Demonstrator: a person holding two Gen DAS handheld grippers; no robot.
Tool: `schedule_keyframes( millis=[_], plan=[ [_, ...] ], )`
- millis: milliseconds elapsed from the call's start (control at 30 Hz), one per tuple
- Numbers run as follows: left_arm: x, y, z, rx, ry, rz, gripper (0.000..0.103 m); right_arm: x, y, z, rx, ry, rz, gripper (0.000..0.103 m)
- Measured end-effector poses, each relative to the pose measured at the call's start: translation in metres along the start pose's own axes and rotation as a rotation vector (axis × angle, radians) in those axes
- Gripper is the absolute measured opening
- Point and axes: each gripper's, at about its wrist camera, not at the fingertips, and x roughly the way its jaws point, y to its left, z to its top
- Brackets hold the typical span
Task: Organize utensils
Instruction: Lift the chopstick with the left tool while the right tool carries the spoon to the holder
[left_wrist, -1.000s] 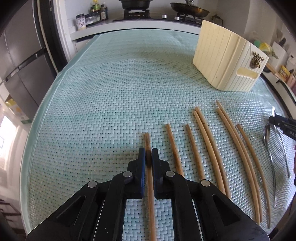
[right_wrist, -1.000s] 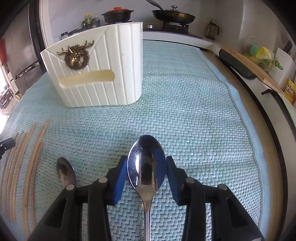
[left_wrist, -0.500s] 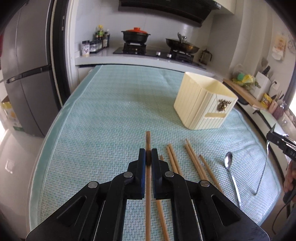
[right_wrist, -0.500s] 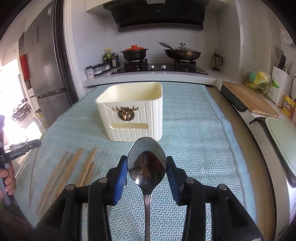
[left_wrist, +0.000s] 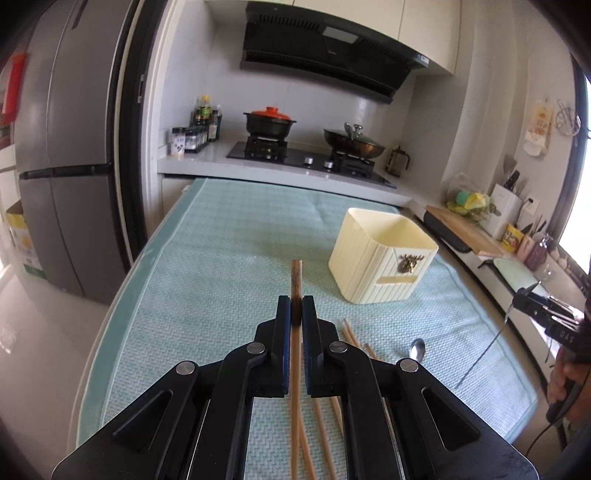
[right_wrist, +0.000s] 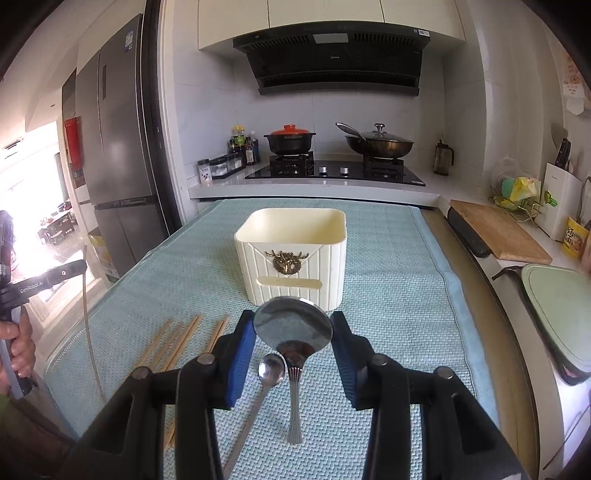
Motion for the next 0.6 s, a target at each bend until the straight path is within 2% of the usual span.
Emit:
schedule_keyframes(
  millis=[200, 600],
  plan=[
    [-0.009, -0.003, 0.009, -0.001, -0.044, -0.001, 0.004, -0.007, 0.000, 0.004, -0.003, -0.023, -0.004, 0.042],
    [-0.005, -0.008, 0.022, 0.007, -0.058, -0.018, 0.003, -0.025, 0.000, 0.016, -0.017, -0.066, -0.017, 0.042]
  ],
)
